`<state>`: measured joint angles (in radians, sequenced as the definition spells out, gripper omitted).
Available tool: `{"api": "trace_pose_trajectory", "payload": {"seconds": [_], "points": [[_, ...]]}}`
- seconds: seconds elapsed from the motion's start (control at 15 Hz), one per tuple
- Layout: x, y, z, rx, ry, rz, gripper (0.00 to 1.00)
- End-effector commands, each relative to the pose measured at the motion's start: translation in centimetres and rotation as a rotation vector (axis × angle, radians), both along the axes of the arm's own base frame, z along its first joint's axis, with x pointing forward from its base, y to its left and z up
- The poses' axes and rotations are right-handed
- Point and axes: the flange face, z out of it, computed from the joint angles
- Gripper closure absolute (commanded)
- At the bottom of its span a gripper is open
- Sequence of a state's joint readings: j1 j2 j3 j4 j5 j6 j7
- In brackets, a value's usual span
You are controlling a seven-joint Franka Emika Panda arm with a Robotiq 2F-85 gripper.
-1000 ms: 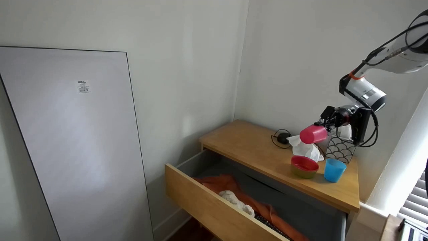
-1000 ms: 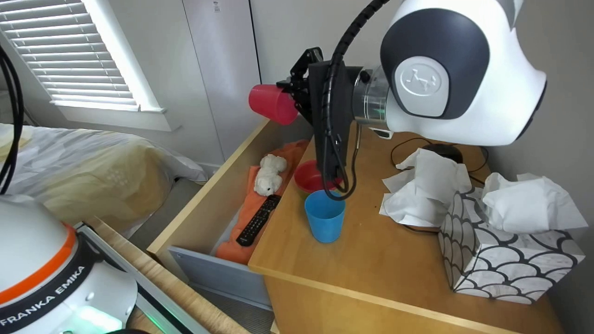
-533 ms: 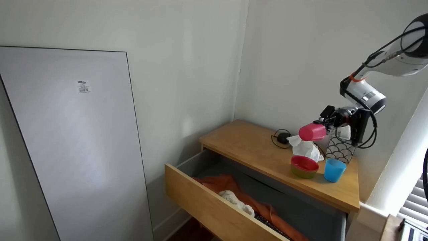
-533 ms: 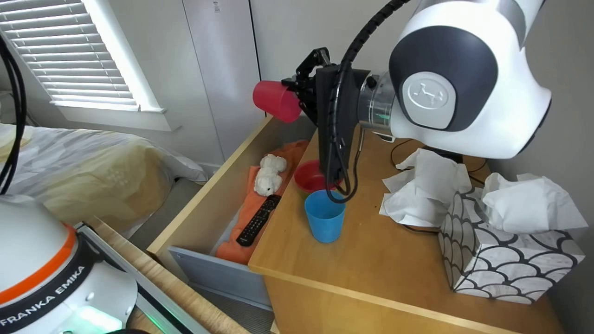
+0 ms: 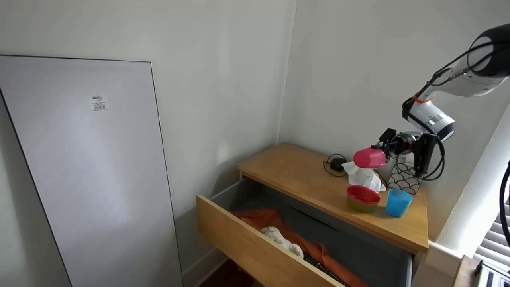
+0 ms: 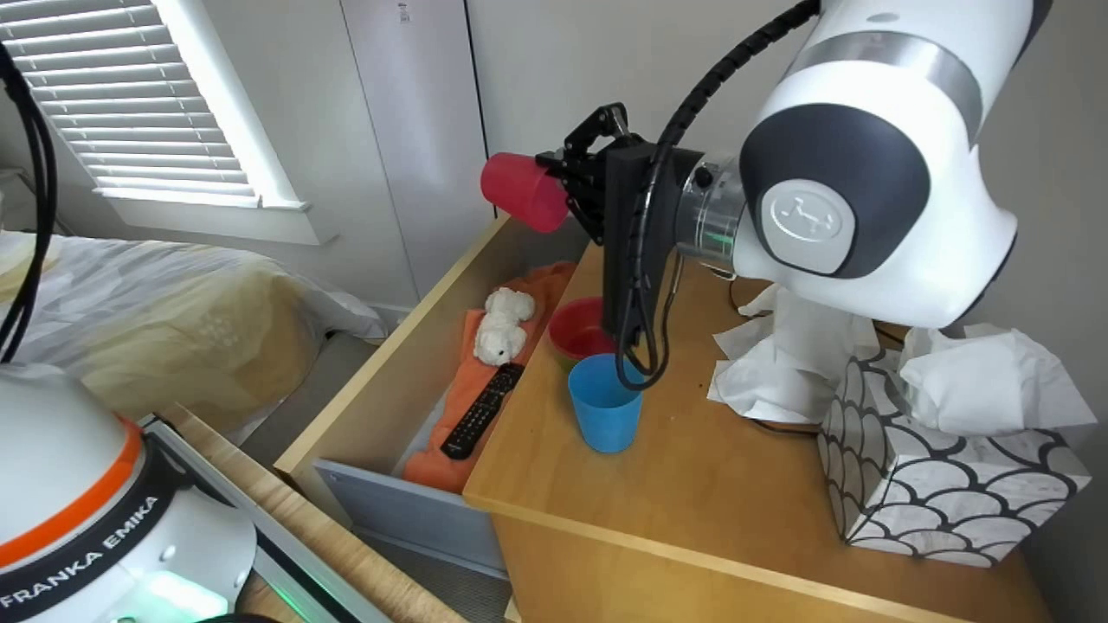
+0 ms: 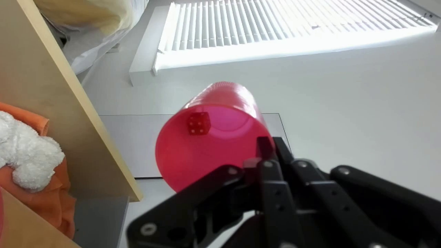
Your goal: Put the contents of the pink cup in the pink bowl
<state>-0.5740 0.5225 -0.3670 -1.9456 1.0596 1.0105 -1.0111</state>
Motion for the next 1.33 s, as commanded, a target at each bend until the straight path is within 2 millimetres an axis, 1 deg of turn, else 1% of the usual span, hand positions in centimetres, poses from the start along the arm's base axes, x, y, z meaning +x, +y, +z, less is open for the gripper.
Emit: {"api": "trace_pose_trajectory", "payload": {"seconds": [0.0,0.2,0.6,0.93,1.07,1.27], "points": [[0.5,-0.6,-1.1,0.059,-0.006,-0.023,0.99],[0.8,-0.6,-1.7,0.076,-0.009,-0.032,0.99],[1.2,-0.3,-1.9,0.129,-0.016,-0.019,0.99],[1.3,-0.2,-2.1,0.118,-0.010,-0.015,0.99],[1.4,-0.2,-1.8,0.093,-0.015,-0.012,0.99],[2.1,0.4,0.1,0.022,0.003,0.021,0.99]]}}
